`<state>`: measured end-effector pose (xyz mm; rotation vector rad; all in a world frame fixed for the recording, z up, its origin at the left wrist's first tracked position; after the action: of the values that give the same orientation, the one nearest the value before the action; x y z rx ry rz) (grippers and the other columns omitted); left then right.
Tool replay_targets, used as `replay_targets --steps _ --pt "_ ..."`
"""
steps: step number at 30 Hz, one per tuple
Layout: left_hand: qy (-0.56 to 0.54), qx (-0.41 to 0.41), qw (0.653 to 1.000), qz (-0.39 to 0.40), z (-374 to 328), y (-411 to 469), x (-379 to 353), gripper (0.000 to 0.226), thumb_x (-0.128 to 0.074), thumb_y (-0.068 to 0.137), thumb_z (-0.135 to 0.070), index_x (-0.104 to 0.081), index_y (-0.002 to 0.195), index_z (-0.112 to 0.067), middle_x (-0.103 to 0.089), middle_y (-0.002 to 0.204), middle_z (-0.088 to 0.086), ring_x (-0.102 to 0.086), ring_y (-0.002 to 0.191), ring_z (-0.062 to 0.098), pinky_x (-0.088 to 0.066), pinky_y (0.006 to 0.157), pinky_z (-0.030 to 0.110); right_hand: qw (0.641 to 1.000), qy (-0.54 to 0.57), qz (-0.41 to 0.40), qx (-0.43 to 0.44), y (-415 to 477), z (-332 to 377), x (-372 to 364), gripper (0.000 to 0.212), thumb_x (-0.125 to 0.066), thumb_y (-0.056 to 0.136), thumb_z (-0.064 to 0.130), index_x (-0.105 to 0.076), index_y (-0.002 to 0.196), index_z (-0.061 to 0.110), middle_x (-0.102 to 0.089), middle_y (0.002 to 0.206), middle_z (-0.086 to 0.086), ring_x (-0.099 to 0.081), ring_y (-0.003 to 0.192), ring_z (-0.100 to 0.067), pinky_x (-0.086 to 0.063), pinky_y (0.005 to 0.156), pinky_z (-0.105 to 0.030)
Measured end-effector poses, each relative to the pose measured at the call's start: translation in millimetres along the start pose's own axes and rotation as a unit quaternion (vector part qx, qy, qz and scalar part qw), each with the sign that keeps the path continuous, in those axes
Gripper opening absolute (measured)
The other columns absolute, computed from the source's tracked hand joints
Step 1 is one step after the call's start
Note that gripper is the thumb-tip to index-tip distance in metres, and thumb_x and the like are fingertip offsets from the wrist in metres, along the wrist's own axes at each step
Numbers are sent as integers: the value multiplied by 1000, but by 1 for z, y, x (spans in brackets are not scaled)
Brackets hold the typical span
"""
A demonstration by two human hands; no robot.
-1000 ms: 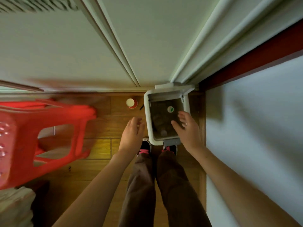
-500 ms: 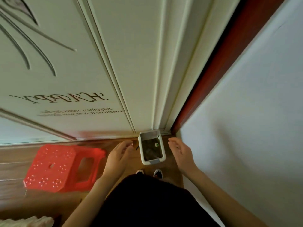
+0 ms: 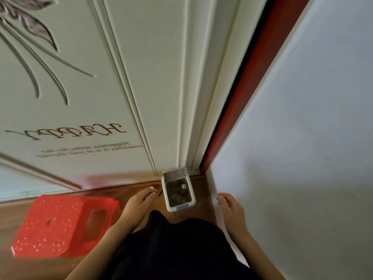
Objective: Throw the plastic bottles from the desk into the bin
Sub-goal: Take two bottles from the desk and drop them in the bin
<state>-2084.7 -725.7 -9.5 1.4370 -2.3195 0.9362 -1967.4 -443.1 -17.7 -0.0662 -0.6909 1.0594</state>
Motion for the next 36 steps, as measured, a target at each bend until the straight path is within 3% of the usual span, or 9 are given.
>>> replay_targets --steps 3,6,10,13,15,20,27,32,36 --pt "-8 -54 997 45 -28 26 11 22 -49 97 -23 -64 91 -38 -70 92 -11 -63 90 5 -48 78 25 997 27 -75 2 -18 16 13 15 -50 99 20 -64 103 20 -67 96 1 -61 90 -6 -44 68 -3" --pt "9 -109 987 113 -53 49 16 21 -46 99 -23 -64 93 -32 -69 92 -6 -63 88 9 -44 72 24 981 87 -170 -25 -48 22 18 14 -50 99 22 -64 102 21 -67 97 1 -62 93 -13 -44 75 -15" --pt "71 -190 958 202 -64 63 19 22 -43 100 -24 -65 99 -27 -68 95 -9 -61 92 5 -39 73 15 942 148 -287 -93 -109 1 -5 18 -51 98 24 -65 108 17 -68 103 0 -63 98 -15 -49 89 -30" --pt "98 -224 929 278 -52 59 13 23 -44 100 -26 -67 103 -24 -69 98 -8 -62 93 5 -40 75 14 902 189 -358 -149 -170 -17 -43 12 -52 97 25 -64 99 26 -69 98 5 -65 92 -10 -53 83 -24" --pt "119 -228 912 321 -36 50 4 23 -46 99 -26 -68 105 -24 -69 101 -4 -63 94 9 -43 77 17 883 201 -385 -180 -213 -25 -74 12 -53 97 21 -63 95 27 -68 93 7 -64 87 -6 -52 72 -13" --pt "172 -204 872 410 5 9 -29 21 -46 99 -25 -65 95 -33 -68 102 0 -63 101 21 -49 90 36 804 236 -478 -262 -328 -50 -144 14 -54 96 17 -68 98 19 -70 92 5 -64 85 -7 -48 73 -18" --pt "250 -300 727 565 -23 -114 -124 19 -47 99 -23 -61 93 -34 -65 97 -7 -61 94 16 -48 89 35 611 298 -624 -385 -492 -79 -222 13 -54 97 25 -67 96 23 -69 87 6 -64 81 -10 -45 63 -13" --pt "293 -357 621 633 -10 -229 -201 20 -47 98 -27 -66 103 -23 -69 100 -1 -63 97 19 -49 86 32 511 365 -651 -426 -571 -98 -279 15 -52 98 29 -65 101 23 -68 94 4 -64 90 -11 -48 71 -23" --pt "322 -361 526 699 40 -350 -236 19 -49 98 -22 -63 95 -35 -67 98 -13 -63 100 13 -47 90 31 432 388 -673 -458 -638 -122 -324 14 -52 98 29 -64 102 24 -68 95 5 -64 91 -12 -51 77 -28"
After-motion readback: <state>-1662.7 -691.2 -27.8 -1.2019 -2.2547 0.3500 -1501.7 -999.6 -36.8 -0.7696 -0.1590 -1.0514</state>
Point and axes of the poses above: each hand's wrist, its own y-axis towards the middle knuckle, its own x-axis out of the back of the hand, z = x × y, the point moved 6 cm from there along y, towards the middle knuckle
